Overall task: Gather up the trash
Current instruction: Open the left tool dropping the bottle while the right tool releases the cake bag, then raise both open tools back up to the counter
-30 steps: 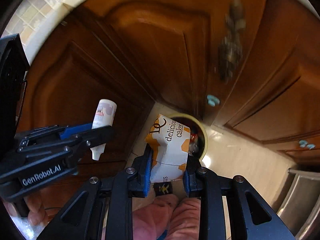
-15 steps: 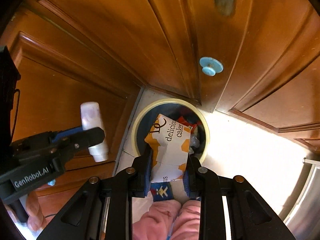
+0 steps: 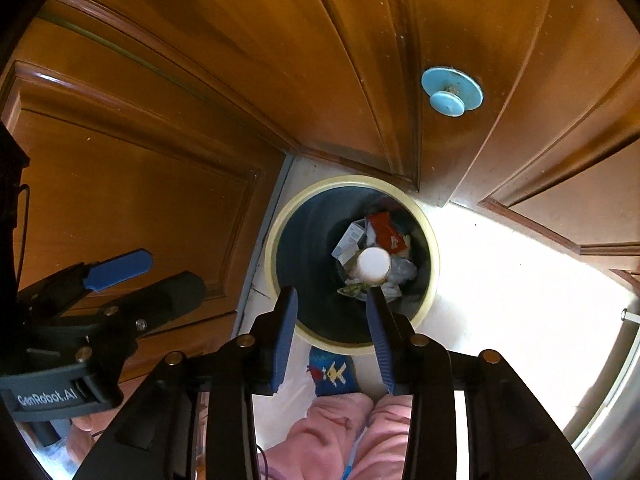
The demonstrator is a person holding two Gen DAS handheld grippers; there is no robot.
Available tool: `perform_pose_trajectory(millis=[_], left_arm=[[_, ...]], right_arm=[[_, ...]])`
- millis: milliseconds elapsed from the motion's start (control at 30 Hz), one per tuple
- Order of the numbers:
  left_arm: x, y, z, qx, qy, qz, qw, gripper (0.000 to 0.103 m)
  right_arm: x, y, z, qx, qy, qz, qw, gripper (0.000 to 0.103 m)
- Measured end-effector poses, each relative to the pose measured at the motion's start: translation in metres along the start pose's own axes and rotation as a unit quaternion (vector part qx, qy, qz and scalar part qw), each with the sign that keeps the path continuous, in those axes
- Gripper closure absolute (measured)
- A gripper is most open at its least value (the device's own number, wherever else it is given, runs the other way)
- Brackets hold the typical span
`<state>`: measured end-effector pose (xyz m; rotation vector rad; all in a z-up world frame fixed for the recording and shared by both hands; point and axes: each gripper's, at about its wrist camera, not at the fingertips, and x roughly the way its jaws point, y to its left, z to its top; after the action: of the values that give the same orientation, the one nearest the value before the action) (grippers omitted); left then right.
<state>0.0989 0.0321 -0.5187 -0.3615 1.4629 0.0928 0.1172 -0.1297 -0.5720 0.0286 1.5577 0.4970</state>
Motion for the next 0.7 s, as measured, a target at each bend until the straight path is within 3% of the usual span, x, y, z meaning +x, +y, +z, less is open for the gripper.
perform_pose_trajectory(millis=[367,700], left_arm=[[-0.044,-0.017,0.001,0.023,-0.012,0.012,0.9996,0.024],[-0.155,-0.05,0.0,0.058,-0.047,0.01,0.9972,0.024]], right_arm=[[-0.044,0.003,-0.005,0.02,-0.014,-0.007,1.0,0.066],[-0.158,0.028,-0.018,0.041,-0.046,-0.01,0.998,0.066]])
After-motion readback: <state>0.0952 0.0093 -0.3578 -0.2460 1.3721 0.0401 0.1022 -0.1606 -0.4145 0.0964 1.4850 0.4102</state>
